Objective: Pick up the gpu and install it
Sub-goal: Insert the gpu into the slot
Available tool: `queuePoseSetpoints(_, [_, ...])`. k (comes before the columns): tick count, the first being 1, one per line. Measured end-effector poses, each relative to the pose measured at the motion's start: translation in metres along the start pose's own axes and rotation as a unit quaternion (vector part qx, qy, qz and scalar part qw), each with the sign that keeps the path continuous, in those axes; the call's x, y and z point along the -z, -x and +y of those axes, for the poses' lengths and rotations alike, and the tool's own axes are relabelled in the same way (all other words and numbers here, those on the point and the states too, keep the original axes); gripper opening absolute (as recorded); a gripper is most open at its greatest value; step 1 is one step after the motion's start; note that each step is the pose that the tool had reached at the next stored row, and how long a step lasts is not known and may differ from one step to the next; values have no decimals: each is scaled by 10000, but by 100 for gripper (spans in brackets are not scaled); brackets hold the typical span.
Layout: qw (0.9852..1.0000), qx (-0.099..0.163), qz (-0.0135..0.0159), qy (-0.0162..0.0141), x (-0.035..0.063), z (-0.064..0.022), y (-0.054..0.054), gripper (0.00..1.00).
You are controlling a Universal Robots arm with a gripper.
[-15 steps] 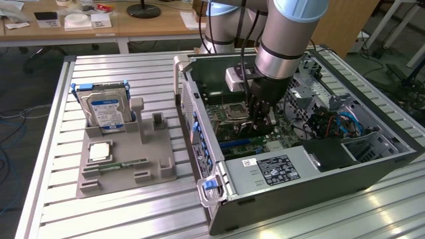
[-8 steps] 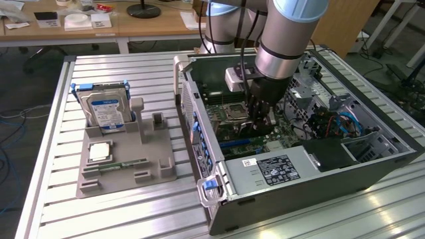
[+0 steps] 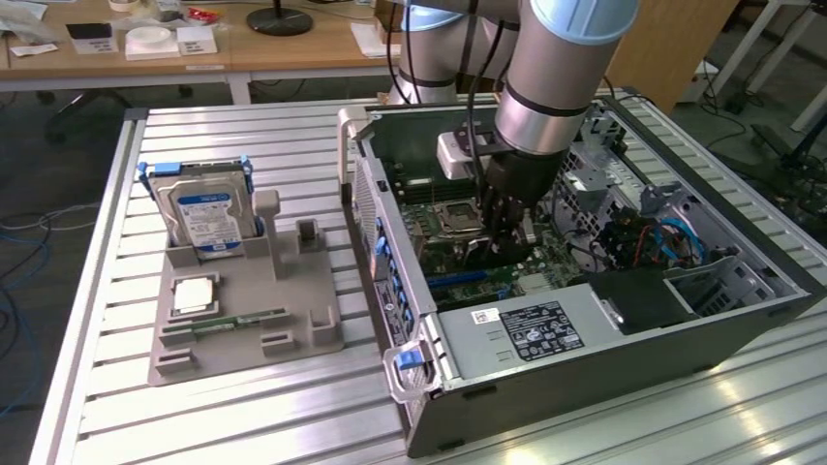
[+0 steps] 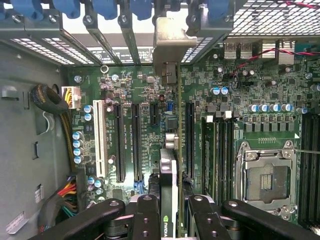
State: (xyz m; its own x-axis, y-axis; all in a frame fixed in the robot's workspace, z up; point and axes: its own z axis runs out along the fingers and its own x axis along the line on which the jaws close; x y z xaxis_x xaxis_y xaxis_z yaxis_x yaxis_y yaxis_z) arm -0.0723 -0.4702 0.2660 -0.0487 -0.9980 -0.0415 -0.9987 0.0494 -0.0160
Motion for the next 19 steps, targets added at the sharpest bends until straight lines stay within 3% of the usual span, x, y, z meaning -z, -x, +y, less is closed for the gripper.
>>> queuePoseSetpoints(8, [10000, 1, 0, -2, -1, 33, -1, 27])
queuePoseSetpoints(19, [10000, 5, 21, -3, -68, 50, -6, 27])
